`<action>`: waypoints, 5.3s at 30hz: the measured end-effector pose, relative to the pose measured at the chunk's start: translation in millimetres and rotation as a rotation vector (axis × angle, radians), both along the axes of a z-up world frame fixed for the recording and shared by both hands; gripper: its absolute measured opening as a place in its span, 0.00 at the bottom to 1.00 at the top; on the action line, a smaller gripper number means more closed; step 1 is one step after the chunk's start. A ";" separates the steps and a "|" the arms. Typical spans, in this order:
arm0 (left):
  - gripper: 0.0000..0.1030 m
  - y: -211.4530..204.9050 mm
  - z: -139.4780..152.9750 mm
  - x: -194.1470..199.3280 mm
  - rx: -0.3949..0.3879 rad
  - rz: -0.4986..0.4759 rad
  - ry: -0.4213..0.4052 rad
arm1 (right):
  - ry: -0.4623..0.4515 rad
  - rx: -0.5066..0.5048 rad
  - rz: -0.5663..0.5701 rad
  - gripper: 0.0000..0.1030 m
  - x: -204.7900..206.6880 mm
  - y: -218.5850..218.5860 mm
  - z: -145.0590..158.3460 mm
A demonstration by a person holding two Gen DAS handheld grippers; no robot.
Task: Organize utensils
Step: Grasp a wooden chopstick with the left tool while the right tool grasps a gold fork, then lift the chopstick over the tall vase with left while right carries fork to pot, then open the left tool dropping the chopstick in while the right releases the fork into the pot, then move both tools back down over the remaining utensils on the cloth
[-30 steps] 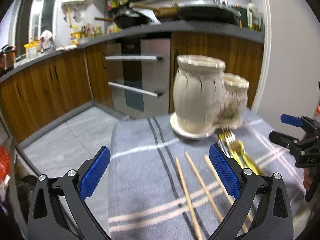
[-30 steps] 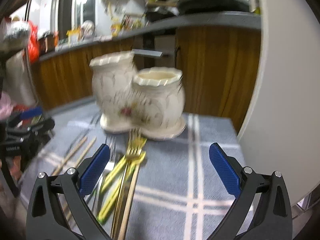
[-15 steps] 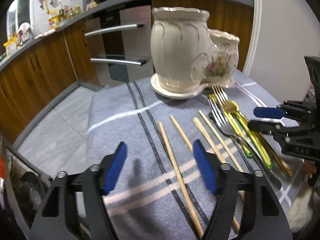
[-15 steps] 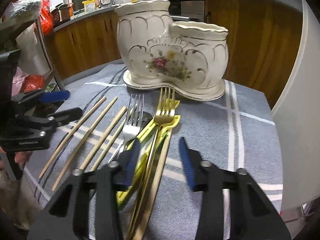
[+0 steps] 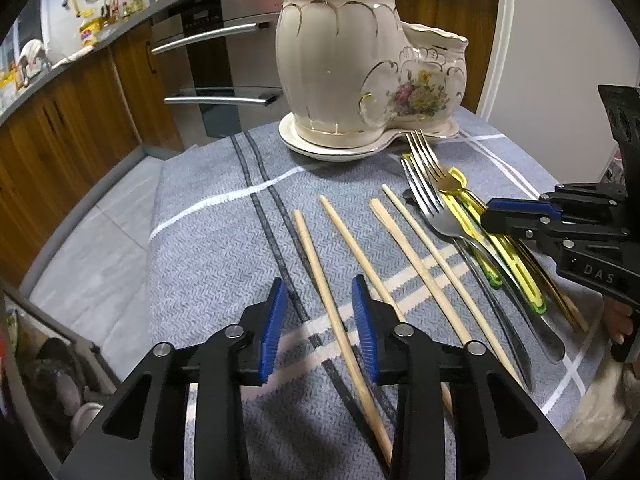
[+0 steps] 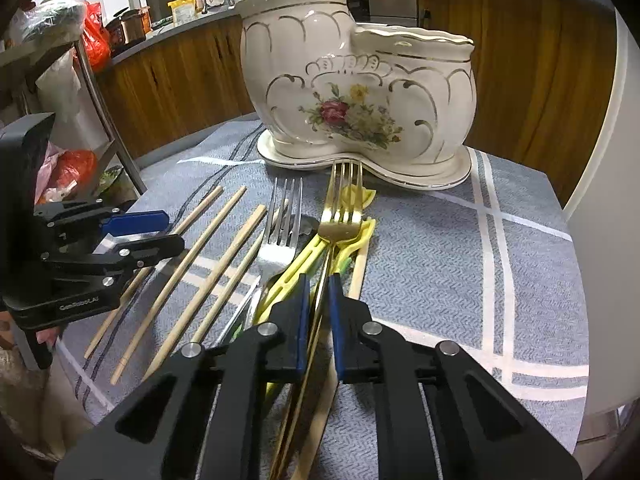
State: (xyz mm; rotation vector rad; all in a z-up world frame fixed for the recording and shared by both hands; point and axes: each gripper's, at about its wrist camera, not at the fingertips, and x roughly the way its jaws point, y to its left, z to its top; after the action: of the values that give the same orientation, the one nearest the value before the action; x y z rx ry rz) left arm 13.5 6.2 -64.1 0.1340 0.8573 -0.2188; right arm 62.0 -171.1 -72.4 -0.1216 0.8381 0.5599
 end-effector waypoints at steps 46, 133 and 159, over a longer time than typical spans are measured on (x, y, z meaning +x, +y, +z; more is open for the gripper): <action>0.05 -3.1 159.4 19.2 -0.313 -0.048 -0.497 | -0.553 0.377 -0.069 0.06 14.7 -29.8 139.3; 0.95 28.4 85.1 -10.6 -0.195 0.241 -0.587 | -0.342 0.386 -0.348 0.95 31.4 -81.4 78.5; 0.95 28.3 42.7 -35.6 -0.131 0.244 -0.297 | -0.180 0.121 -0.259 0.95 -4.3 -62.8 29.8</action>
State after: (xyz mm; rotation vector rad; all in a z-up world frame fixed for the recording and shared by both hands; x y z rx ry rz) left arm -22.1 34.5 -21.3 -0.0606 0.5554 -0.0235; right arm 57.7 -233.9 -42.6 0.0470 0.6309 0.3487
